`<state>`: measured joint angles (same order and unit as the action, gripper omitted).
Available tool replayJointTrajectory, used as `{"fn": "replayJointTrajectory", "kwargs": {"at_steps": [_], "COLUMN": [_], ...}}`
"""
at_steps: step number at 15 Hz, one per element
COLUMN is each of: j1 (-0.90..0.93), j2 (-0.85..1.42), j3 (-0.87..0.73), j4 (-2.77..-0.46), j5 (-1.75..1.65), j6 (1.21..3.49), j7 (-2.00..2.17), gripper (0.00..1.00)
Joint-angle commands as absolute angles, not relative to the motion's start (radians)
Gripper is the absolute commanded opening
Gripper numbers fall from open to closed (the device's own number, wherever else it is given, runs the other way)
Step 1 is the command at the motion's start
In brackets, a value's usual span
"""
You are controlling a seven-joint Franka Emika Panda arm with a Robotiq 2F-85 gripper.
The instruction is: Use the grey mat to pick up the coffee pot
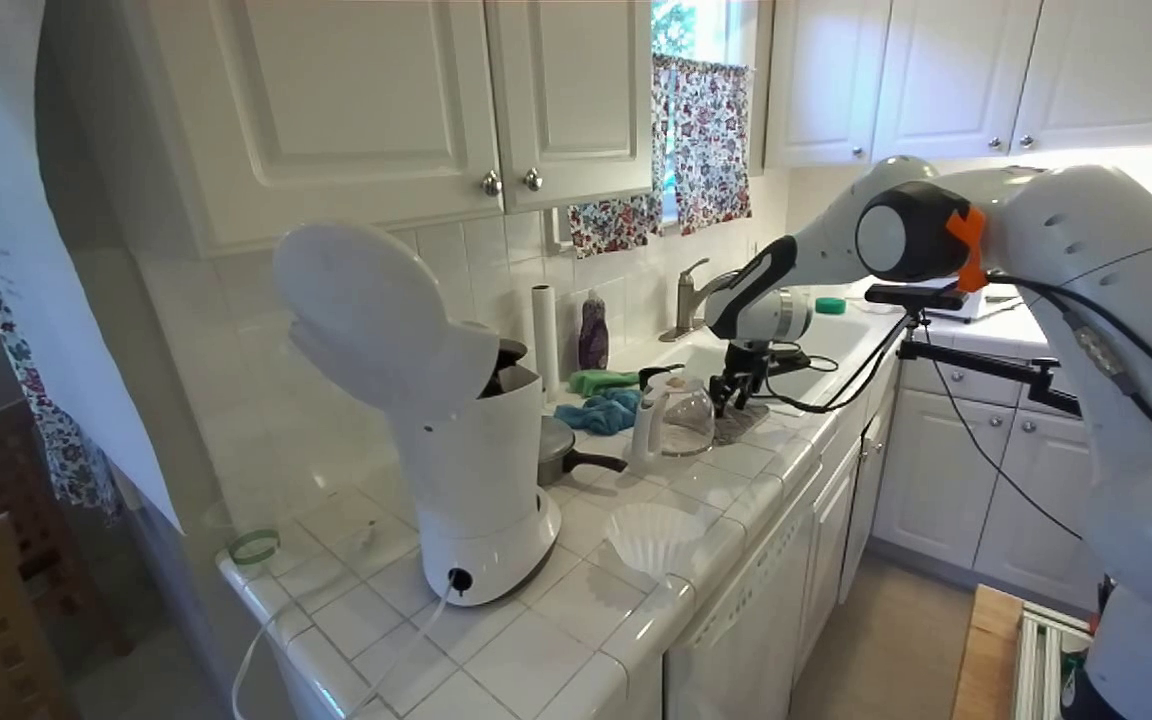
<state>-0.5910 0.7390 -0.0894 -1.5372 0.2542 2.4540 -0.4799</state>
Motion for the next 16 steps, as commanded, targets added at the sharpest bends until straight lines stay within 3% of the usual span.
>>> {"fn": "replayJointTrajectory", "kwargs": {"at_steps": [1,6,16], "j1": [-0.591,-0.598,-0.581], "j2": [0.776,0.773,0.695], "j3": [-0.093,-0.095,-0.122], "j4": [-1.477,-1.453,-1.512], "j5": [0.205,0.195,0.174], "j6": [2.414,2.366,2.381], "j7": [-0.460,-0.454,-0.446], "gripper": [0.31,0.00,0.00]}}
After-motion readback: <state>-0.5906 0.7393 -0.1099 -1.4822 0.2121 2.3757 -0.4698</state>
